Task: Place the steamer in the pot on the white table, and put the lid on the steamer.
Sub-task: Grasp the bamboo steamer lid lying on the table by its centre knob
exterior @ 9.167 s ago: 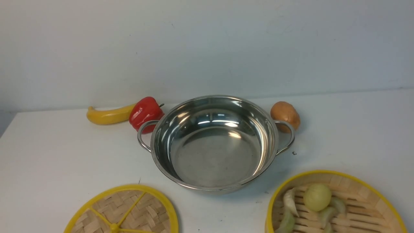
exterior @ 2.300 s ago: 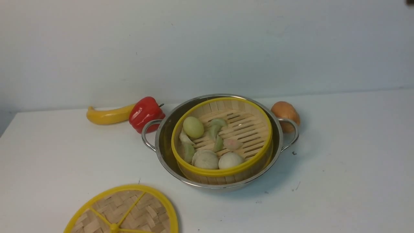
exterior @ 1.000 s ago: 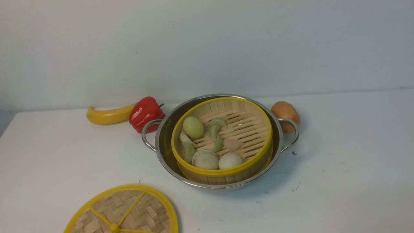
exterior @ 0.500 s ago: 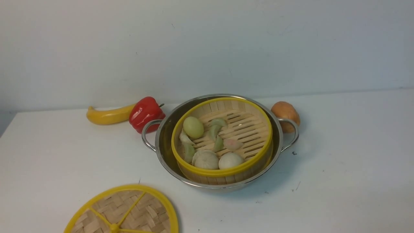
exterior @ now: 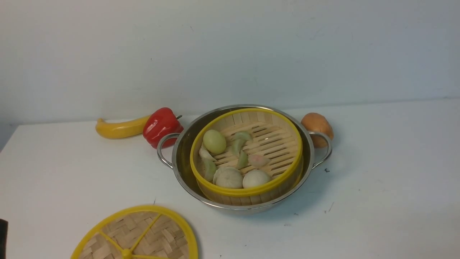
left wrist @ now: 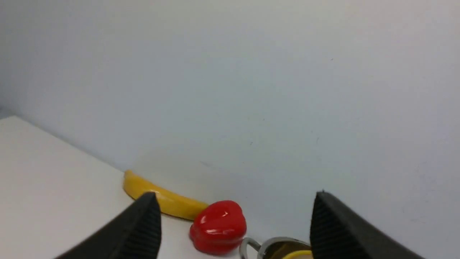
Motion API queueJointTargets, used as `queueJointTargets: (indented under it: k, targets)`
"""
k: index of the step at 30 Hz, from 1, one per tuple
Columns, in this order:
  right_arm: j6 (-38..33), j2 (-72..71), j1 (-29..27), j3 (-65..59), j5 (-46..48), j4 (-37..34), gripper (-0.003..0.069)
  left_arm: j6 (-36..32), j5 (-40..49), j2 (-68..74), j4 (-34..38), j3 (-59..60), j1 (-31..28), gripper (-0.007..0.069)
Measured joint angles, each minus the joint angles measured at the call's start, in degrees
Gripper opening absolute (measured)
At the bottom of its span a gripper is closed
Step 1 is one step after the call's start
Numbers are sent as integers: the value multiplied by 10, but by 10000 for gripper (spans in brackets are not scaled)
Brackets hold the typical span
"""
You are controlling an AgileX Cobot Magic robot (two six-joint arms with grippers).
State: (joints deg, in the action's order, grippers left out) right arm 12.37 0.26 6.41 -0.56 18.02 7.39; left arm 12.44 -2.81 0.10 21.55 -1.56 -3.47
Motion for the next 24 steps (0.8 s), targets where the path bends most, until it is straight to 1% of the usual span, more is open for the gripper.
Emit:
queueJointTargets:
  k: [3,4,5,6,7,8,9,11,12,13,14,17,20,21,23,24]
  targets:
    - [0,0,0,0,0,0,242,6,87,12,-7,-62,0,514]
    - [0,0,0,0,0,0,242,6,139,29,-8,-99,0,514]
    - [0,0,0,0,1,0,242,4,168,44,-9,-127,0,514]
    - [0,0,0,0,1,0,242,-12,240,72,-12,-171,0,514]
    - [0,0,0,0,1,0,242,-24,272,92,-16,-193,0,514]
    - [0,0,0,0,1,0,242,-56,347,125,-29,-245,0,514]
    - [0,0,0,0,1,0,242,-56,358,125,-31,-245,0,514]
    - [0,0,0,0,1,0,242,-120,482,204,-49,-332,0,514]
    - [0,0,0,0,1,0,242,-132,506,219,-52,-346,0,514]
    - [0,0,0,0,1,0,242,-159,555,255,-54,-374,0,514]
    - [0,0,0,0,1,0,242,-173,582,279,-54,-386,0,514]
    - [0,0,0,0,1,0,242,-219,620,332,-54,-407,0,514]
    - [0,0,0,0,1,0,242,-276,631,430,-54,-414,0,514]
    - [0,0,0,0,1,0,242,-276,631,437,-54,-414,0,514]
    - [0,0,0,0,1,0,242,-296,629,534,-54,-417,0,514]
    - [0,0,0,0,1,0,242,-300,628,556,-54,-418,0,514]
